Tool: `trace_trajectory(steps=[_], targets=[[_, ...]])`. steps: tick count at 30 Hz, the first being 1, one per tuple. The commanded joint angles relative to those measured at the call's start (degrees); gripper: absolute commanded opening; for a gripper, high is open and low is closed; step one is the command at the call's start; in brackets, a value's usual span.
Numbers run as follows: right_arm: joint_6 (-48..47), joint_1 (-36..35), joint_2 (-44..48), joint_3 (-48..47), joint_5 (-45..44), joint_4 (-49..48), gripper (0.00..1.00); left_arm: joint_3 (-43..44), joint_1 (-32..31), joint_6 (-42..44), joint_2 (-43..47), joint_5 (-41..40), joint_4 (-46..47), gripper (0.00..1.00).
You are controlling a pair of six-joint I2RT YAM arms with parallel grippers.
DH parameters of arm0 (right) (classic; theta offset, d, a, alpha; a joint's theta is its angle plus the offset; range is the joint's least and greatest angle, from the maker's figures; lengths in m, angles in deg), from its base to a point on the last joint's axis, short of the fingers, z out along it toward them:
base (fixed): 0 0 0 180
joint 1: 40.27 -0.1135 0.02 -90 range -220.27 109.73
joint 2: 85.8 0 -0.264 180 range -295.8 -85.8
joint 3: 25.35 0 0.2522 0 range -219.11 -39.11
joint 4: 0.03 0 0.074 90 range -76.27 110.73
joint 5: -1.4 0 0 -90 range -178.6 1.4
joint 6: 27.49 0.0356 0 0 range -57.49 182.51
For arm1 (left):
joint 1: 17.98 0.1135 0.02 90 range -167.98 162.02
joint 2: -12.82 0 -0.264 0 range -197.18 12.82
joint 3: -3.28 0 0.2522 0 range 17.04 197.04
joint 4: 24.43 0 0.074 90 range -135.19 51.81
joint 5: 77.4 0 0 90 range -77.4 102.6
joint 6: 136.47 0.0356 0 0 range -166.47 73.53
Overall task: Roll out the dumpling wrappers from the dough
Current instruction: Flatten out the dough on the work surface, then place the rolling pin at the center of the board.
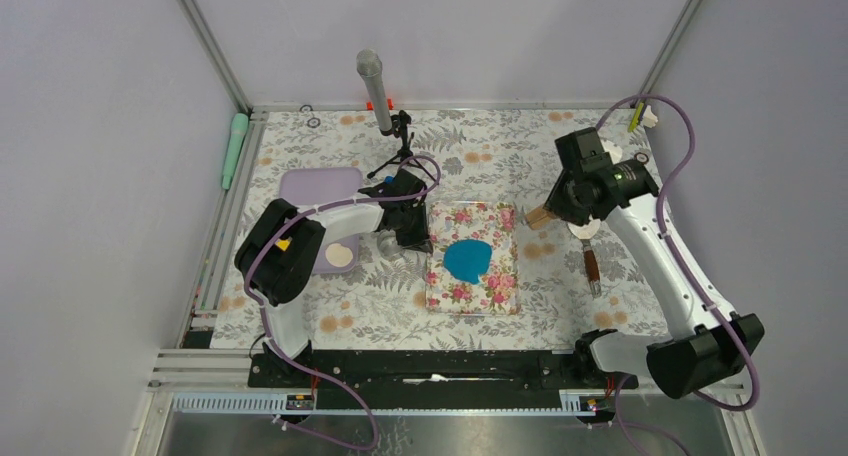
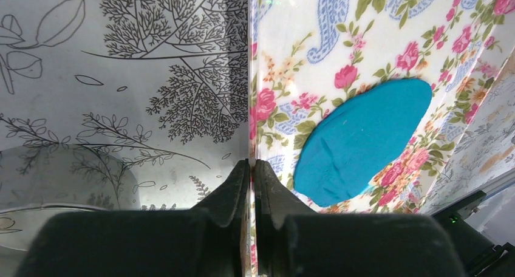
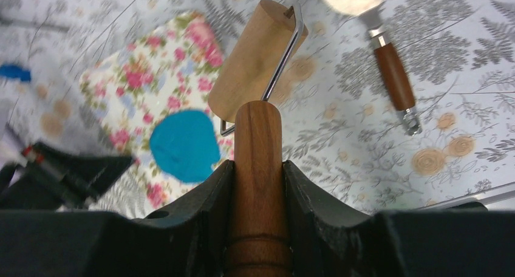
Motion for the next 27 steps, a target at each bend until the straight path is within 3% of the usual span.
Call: trace_trajectory(steps=[1,7,22,27], targets=[[-4.3,7.5,-0.1,1.6,-1.8,-7.5,0.0,0.9,0.3,0.4,3.1,0.7,1.8,0.11],[-4.7,10.7,-1.4,2.8,-1.0,-12.4,0.0,1.6,0.2,1.7,4.7,-0.9,0.5,0.33],[-4.4,10.9,0.3,10.1,3.2,-23.6,0.0,0.7,-4.1,3.9,12.1,-2.7,-0.9,0.46],[-4.7,11.0,1.8,14.0,2.3,-31.8,0.0,-0.2,-6.8,8.7,19.3,-2.6,-3.0,0.59]])
